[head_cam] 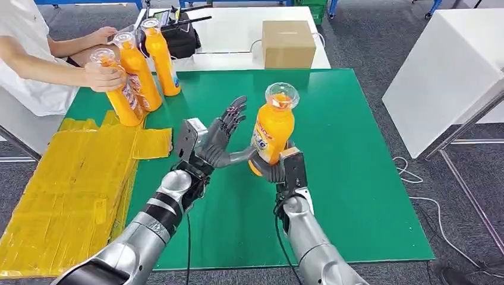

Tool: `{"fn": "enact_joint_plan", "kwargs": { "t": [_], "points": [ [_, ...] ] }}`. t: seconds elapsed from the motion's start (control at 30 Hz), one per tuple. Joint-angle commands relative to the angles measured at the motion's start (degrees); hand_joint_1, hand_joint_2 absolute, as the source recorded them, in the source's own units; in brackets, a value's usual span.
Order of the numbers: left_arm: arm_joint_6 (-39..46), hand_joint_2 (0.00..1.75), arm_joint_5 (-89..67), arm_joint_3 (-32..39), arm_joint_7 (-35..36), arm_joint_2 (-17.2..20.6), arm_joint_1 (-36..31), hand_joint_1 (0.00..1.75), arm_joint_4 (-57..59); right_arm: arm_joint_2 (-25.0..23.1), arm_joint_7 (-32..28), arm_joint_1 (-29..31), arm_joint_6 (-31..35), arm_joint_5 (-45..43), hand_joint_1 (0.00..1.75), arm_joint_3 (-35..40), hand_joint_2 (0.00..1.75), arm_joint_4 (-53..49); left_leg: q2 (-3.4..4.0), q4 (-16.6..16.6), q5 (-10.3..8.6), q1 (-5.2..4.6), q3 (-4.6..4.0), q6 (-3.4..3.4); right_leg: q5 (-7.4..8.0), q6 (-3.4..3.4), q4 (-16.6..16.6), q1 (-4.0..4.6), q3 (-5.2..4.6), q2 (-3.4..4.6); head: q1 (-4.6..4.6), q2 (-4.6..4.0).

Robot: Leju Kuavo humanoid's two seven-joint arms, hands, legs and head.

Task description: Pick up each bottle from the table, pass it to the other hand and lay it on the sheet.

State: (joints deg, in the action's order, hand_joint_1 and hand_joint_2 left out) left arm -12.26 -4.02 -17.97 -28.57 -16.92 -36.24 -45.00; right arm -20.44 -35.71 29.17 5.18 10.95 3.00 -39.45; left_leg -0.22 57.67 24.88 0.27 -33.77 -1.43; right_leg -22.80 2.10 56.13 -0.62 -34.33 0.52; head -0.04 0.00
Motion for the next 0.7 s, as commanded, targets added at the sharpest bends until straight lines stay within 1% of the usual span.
{"fn": "enact_joint_plan", "kwargs": {
  "t": [0.03,0.33,0.43,0.47,0.53,0.6,0.7],
  "points": [
    [-0.24,1.75,0.59,-6.18,-0.2,0.68,-0.16,0.0,-1.79,0.44,0.77,6.6,1.79,-1.08,1.75,4.4,1.75,10.84,0.05,0.0,0.04,0.0,0.05,0.02,-0.01,-0.02,-0.01,0.0,0.05,0.02,0.02,0.0],
    [-0.1,1.75,0.75,-6.57,-0.38,0.75,-0.13,0.0,-1.86,0.44,1.08,7.23,1.44,-0.6,1.75,5.16,1.75,11.66,0.02,-0.02,0.1,0.03,0.21,0.05,-0.08,-0.07,-0.05,0.05,0.22,-0.04,0.0,0.0],
    [0.22,1.75,0.65,-7.41,-0.72,0.53,0.47,0.0,-2.24,0.44,2.25,8.22,2.28,-0.29,1.75,8.87,1.75,12.17,0.08,0.01,0.1,0.01,0.16,0.04,-0.06,-0.05,-0.02,0.03,0.15,0.03,0.0,0.0],
    [0.24,1.75,0.59,-7.99,-1.07,0.48,0.72,0.0,-2.5,0.44,3.06,8.6,2.48,-1.48,1.75,11.75,1.75,12.11,0.1,0.02,0.14,0.05,0.24,0.05,-0.09,-0.06,-0.03,0.08,0.24,0.03,0.0,0.0],
    [0.13,1.75,0.38,-8.76,-1.3,0.39,0.98,0.0,-2.68,0.44,4.13,9.18,2.97,-2.85,1.75,14.6,1.75,12.07,0.14,0.03,0.12,0.03,0.17,0.03,-0.06,-0.05,-0.01,0.05,0.15,0.08,0.0,0.0],
    [0.22,1.75,-0.11,-9.78,-1.62,0.28,1.5,0.0,-2.93,0.44,4.91,9.8,3.19,-3.86,1.75,16.73,1.75,12.47,0.15,0.05,0.17,0.06,0.25,0.05,-0.1,-0.07,-0.01,0.08,0.24,0.07,0.0,0.0],
    [0.34,1.75,-0.27,-10.24,-1.8,0.26,1.88,0.0,-3.17,0.44,5.24,10.02,3.53,-4.12,1.75,17.81,1.75,12.78,0.08,-0.01,0.06,-0.01,0.1,0.02,-0.04,-0.03,-0.01,0.0,0.08,0.03,0.0,0.0]
  ]
}}
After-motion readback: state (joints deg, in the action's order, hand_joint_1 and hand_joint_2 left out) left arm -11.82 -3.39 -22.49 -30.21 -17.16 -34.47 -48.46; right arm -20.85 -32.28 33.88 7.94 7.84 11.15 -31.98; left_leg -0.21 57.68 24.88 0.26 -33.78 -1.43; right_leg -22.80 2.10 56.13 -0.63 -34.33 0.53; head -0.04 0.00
